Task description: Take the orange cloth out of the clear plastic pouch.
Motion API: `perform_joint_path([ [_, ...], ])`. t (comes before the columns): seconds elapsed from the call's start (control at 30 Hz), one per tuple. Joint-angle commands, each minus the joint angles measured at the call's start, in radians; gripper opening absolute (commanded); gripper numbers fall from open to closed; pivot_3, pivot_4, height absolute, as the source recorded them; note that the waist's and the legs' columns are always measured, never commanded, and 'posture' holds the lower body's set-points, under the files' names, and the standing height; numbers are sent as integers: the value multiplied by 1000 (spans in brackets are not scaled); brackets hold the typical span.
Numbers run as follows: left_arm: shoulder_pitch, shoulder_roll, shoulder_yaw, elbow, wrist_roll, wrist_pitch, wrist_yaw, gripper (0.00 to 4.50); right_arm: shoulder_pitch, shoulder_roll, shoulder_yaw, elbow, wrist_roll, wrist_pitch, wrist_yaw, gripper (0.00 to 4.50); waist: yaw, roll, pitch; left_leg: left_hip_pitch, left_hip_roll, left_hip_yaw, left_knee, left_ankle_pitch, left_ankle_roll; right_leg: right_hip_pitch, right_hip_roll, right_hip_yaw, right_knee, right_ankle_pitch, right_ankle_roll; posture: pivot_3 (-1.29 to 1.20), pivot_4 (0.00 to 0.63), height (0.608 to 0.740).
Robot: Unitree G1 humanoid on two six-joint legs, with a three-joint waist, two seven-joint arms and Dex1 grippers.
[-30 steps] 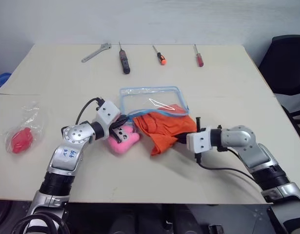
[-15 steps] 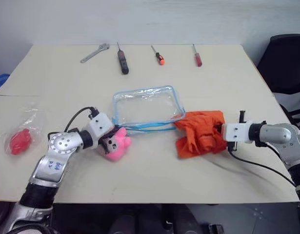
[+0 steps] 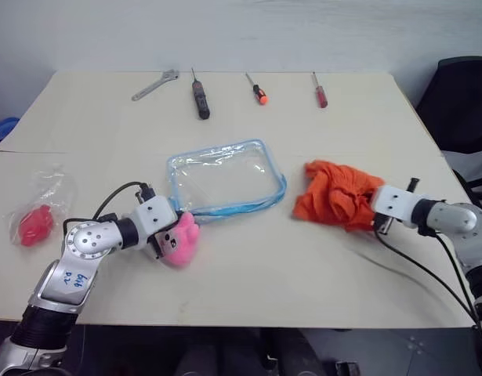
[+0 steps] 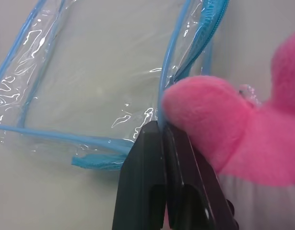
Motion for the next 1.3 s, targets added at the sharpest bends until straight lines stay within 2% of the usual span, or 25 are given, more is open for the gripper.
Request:
perform_joint_path([
  [0.03,17,2,2,11,18,-1,3,0,35,-8,-54,-71,14,40,-54,10,0,0,0,0,0,0,0,0,0,0,0,0,0,0,0,0,150,740],
  [0.1,20,-4,-3,5,20,-2,3,0,77,21,-67,-160,45,87,-51,10,0,0,0,0,0,0,0,0,0,0,0,0,0,0,0,0,150,740],
  [0.2,27,-32,-20,-36,-14,8,-19,0,207,128,-21,-445,84,234,-30,10,-3,0,0,0,2,0,-1,0,0,0,1,0,0,0,0,0,150,740],
  [0.43,63,-52,-18,-142,-103,37,-95,0,275,344,-98,-669,76,671,-233,10,0,-1,-2,2,2,1,-1,0,0,1,2,2,1,0,0,0,150,740],
  [0.67,96,-1,-1,-136,-93,24,-137,0,266,324,-77,-734,98,679,-159,10,0,-1,-2,2,1,1,-1,0,0,1,2,2,0,0,0,0,150,740],
  [0.83,93,48,40,-70,-58,-7,-122,0,258,232,-124,-762,188,687,-15,10,0,-1,-2,3,1,1,-4,0,0,1,2,2,0,0,0,0,150,740],
  [0.93,105,73,73,-62,-77,-10,-136,665,255,159,-182,-775,292,730,98,748,1,-1,-2,3,1,1,-5,0,1,1,2,2,-1,0,-1,0,150,740],
  [1.0,132,89,93,-87,-107,-3,-165,1310,248,117,-214,-775,348,749,159,1463,0,-1,-2,3,1,1,-5,-1,1,1,2,2,-1,0,-1,0,150,740],
  [1.13,198,112,144,-155,-180,32,-210,2318,228,63,-266,-771,457,811,259,2652,-1,-1,-2,4,2,2,-8,-1,1,1,2,2,-2,0,-1,0,150,740],
  [1.27,253,124,226,-219,-264,104,-227,3490,222,-1,-272,-745,474,825,320,4017,3,-1,-2,5,2,2,-11,-1,1,1,2,2,-4,0,-1,0,150,740],
  [1.3,280,141,290,-238,-312,143,-252,3809,223,-38,-288,-716,486,839,355,4338,3,-1,-2,5,2,2,-11,-1,1,1,2,2,-4,0,-1,0,150,740],
])
